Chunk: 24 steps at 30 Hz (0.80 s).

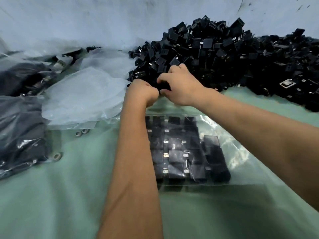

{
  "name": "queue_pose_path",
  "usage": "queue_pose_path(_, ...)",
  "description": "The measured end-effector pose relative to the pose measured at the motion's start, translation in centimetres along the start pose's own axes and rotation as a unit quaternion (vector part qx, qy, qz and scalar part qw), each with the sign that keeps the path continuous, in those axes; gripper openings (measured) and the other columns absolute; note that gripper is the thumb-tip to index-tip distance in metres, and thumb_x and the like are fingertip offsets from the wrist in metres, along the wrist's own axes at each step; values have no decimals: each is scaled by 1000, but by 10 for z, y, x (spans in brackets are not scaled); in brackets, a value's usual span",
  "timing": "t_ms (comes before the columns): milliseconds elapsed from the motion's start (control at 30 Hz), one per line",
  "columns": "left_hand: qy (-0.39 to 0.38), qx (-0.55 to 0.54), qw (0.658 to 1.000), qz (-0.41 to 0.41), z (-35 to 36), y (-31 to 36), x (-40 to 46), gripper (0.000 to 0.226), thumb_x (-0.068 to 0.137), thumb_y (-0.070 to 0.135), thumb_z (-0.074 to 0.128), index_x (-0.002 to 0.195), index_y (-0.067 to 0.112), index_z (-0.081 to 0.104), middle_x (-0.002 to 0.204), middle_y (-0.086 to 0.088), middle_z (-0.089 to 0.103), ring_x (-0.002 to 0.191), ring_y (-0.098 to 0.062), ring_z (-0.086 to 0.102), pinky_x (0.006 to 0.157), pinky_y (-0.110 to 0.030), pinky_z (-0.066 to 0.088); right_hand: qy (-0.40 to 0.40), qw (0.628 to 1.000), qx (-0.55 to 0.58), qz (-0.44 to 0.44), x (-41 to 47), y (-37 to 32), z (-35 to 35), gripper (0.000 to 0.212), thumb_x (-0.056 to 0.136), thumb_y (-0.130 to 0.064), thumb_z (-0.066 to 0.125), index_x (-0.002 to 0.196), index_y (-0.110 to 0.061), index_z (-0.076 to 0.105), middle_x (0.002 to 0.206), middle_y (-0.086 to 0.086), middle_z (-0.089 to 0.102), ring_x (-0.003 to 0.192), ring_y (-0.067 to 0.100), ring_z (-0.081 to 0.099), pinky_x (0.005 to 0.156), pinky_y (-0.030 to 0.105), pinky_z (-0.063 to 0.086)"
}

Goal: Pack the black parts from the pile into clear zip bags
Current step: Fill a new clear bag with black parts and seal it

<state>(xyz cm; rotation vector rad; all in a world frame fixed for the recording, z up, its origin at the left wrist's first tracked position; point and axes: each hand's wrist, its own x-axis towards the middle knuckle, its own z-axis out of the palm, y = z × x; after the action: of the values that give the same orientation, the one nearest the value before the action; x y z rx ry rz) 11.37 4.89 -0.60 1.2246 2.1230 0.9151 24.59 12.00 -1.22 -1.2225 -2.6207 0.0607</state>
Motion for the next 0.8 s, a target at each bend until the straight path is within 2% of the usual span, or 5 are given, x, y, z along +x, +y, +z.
queue_pose_path(33, 42, -32, 998, -20, -4, -3, 3, 19, 81, 8, 65, 99, 4, 71, 85, -23, 66, 97, -38, 67, 68, -47, 56, -7, 999, -33, 1, 9, -6, 10, 43, 102, -42, 58, 143, -32, 55, 142, 13, 42, 138, 37, 31, 105, 52, 44)
queue_pose_path(167, 124, -140, 982, -29, -8, -3, 4, 11, 74, 5, 62, 71, 15, 60, 63, -7, 55, 52, -27, 44, 53, -30, 37, -43, 995, -86, 1, 34, -28, 32, 39, 101, -50, 52, 139, -40, 54, 158, 10, 18, 140, 41, 19, 97, 51, 50)
queue_pose_path(500, 113, -184, 976, 14, 1, 0, 2, 16, 79, 6, 65, 69, 18, 67, 63, 3, 59, 56, -17, 47, 54, -24, 35, -114, 986, -71, -96, 11, 18, 8, 32, 98, -32, 66, 121, -10, 62, 122, 8, 55, 112, 32, 56, 96, 43, 47)
queue_pose_path(667, 67, -168, 982, 61, 11, 12, -6, 18, 84, 7, 67, 72, 20, 67, 69, 6, 63, 61, -11, 53, 52, -19, 38, -115, 990, -47, -68, -39, 81, -12, 31, 99, -30, 66, 124, -12, 64, 123, 6, 58, 113, 29, 57, 99, 38, 45)
queue_pose_path(800, -87, -126, 974, 166, 30, 34, -26, 8, 88, 5, 70, 85, 11, 75, 61, 3, 53, 67, -18, 49, 60, -22, 39, -85, 996, -38, 8, -71, 110, -23, 31, 97, -33, 68, 122, -16, 67, 120, 6, 64, 116, 30, 55, 100, 46, 47)
